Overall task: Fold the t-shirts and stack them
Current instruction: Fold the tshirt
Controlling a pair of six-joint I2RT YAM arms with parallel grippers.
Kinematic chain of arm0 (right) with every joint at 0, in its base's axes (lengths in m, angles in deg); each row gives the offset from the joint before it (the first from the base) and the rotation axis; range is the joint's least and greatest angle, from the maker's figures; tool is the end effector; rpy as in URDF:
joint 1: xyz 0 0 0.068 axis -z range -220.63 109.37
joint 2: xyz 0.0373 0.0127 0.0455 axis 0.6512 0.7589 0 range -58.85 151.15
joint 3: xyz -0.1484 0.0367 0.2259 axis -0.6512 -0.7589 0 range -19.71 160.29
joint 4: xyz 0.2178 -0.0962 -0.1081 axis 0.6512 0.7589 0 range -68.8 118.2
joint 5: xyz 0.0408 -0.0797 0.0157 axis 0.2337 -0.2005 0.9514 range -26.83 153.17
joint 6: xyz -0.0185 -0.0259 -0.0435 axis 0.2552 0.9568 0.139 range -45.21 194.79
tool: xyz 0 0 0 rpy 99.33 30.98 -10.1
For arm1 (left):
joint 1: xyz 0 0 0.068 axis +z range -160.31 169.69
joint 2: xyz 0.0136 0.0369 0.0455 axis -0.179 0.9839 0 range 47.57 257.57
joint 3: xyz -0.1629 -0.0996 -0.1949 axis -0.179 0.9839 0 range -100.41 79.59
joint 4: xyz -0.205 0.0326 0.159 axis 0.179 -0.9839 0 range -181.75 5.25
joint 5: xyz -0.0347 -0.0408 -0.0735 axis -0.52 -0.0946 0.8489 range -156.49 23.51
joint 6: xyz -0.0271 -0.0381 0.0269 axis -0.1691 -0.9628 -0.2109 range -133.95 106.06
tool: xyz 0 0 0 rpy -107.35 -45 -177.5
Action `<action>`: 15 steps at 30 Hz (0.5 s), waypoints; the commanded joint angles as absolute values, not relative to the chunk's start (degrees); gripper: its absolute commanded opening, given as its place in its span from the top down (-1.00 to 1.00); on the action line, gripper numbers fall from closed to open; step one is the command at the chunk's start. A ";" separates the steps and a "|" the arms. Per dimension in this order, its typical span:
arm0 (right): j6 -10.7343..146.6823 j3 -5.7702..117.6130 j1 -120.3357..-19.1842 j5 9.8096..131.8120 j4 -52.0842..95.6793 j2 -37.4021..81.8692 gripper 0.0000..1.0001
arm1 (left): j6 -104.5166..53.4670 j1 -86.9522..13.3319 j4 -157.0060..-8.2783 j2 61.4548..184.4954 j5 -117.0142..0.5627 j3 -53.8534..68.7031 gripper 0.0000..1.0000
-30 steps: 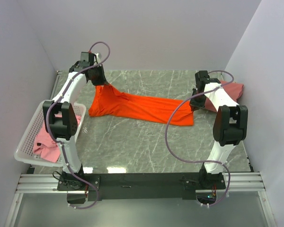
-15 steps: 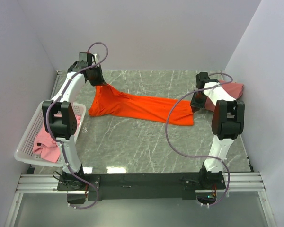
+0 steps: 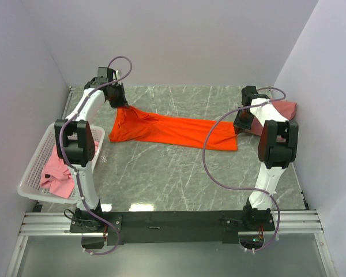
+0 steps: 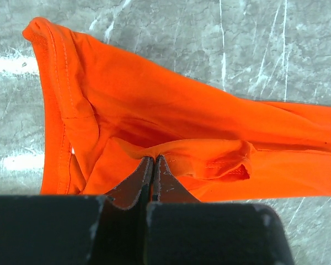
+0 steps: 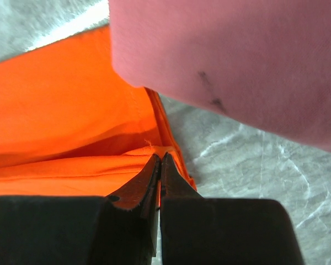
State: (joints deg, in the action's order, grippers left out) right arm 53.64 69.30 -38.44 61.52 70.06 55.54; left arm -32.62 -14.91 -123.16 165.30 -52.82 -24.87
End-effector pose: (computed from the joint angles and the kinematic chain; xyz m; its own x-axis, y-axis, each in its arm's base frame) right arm 0.4055 -0.0165 0.1977 -0.8803 0.3946 -0.2634 0.3899 0.9180 0.0722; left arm 0.4602 -0.0456 0.2642 -0.8126 -0.2468 -0.5280 -0.0383 0.9266 -0.3742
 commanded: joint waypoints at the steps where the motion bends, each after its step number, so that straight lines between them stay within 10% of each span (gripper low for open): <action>1: 53.78 72.57 -37.91 61.94 69.10 56.29 1.00 | -31.87 -14.70 -122.63 166.57 -52.51 -27.81 0.99; 7: 54.13 72.58 -37.82 62.99 67.96 56.03 1.00 | -34.24 -14.62 -122.01 169.03 -54.09 -31.06 0.96; 9: 54.48 72.40 -37.91 65.89 67.00 55.33 0.66 | -35.39 -14.62 -121.23 169.12 -56.28 -31.93 0.48; 10: 54.66 72.48 -37.91 66.50 66.82 54.89 0.47 | -36.70 -14.62 -120.96 168.95 -57.16 -31.85 -0.17; 11: 54.66 72.48 -37.91 67.81 66.56 54.54 0.32 | -37.49 -14.62 -120.43 167.73 -57.95 -31.50 -0.39; 15: 54.75 70.47 -37.82 68.97 65.41 50.94 0.14 | -39.70 -14.70 -116.04 161.31 -60.24 -22.66 -0.71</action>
State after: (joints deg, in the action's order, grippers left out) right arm 54.25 70.24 -38.33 66.94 67.92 55.54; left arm -37.34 -14.87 -119.79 168.12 -57.30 -26.86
